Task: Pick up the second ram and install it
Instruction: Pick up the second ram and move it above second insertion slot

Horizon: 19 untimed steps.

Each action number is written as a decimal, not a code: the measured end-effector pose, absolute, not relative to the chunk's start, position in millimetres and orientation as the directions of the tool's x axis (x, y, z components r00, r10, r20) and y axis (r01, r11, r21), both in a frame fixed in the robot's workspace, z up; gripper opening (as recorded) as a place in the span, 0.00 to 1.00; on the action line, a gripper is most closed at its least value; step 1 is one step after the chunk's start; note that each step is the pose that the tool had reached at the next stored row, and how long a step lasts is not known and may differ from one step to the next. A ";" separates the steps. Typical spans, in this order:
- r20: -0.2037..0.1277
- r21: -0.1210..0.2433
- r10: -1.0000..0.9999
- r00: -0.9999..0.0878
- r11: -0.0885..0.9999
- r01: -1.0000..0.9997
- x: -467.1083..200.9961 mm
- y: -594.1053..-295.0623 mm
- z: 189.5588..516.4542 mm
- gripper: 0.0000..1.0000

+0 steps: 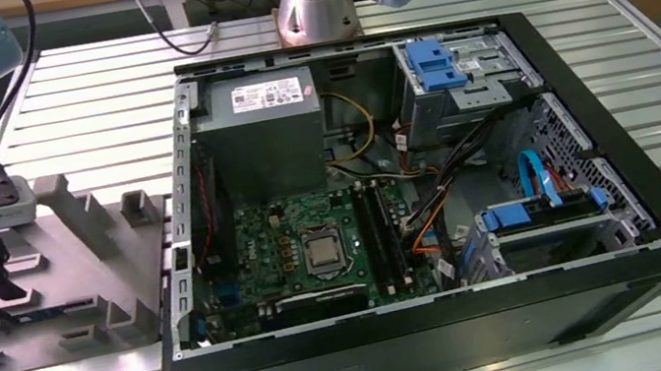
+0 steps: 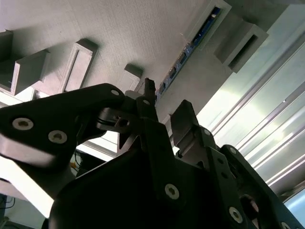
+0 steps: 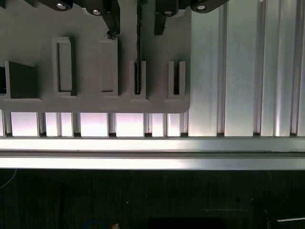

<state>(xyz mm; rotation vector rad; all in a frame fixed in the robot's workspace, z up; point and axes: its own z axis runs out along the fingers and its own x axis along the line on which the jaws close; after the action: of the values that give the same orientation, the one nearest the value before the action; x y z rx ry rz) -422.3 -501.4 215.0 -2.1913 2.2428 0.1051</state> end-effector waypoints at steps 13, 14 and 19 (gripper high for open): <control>-0.050 0.045 -0.998 -0.024 0.022 -0.999 -422.6 -501.4 199.6 0.42; -0.050 0.045 -0.998 -0.024 0.022 -0.999 -422.7 -501.4 198.7 0.42; -0.050 0.045 -0.998 -0.024 0.022 -0.999 -422.7 -501.4 198.0 0.42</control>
<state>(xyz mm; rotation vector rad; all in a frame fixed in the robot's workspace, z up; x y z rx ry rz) -422.7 -501.4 198.0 -2.1915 2.2430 0.1050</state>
